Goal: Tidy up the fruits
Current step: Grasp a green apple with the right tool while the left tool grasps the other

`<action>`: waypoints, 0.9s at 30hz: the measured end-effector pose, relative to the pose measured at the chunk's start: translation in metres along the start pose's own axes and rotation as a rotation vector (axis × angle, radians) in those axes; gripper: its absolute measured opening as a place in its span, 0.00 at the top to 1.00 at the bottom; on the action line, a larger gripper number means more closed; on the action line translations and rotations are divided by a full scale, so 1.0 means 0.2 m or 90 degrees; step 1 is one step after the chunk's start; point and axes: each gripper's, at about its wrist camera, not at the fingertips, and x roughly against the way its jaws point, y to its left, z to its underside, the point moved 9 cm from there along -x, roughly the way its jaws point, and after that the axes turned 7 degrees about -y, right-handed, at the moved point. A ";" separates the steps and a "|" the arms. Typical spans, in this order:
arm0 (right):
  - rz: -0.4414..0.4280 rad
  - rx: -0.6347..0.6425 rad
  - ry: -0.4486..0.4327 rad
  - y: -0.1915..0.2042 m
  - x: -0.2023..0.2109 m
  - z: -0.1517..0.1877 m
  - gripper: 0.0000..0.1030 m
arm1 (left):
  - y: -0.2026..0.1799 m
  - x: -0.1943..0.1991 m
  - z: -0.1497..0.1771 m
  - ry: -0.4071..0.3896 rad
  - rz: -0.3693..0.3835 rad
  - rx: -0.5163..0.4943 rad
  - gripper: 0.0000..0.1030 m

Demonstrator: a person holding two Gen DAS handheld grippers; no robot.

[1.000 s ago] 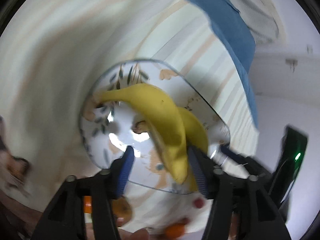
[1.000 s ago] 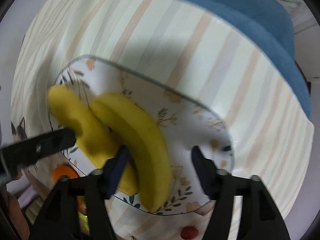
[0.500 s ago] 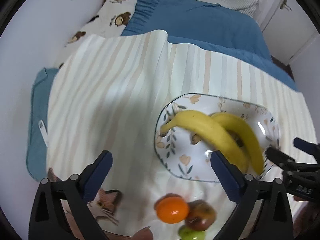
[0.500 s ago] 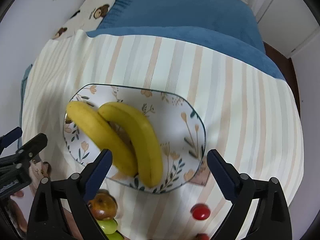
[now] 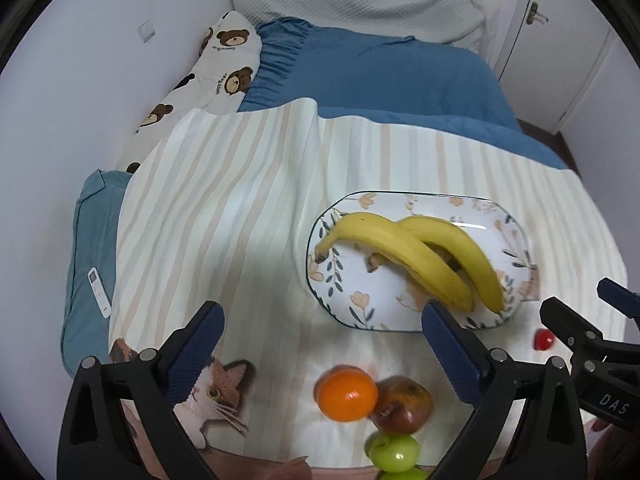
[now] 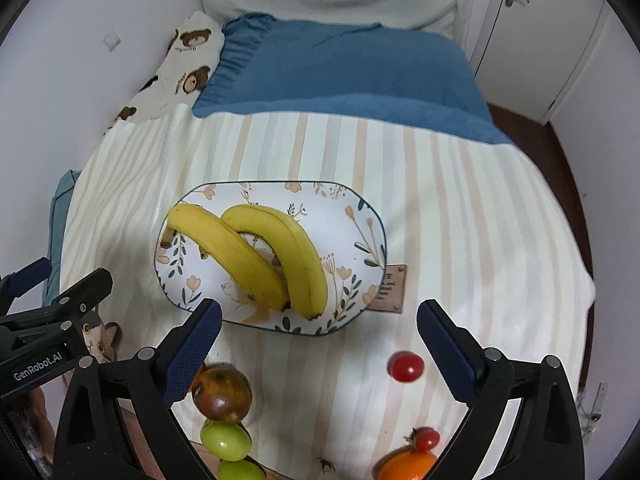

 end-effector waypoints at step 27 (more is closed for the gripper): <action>-0.077 -0.102 -0.035 0.11 0.56 0.43 0.03 | 0.07 0.49 0.31 -0.073 -0.023 -0.034 0.02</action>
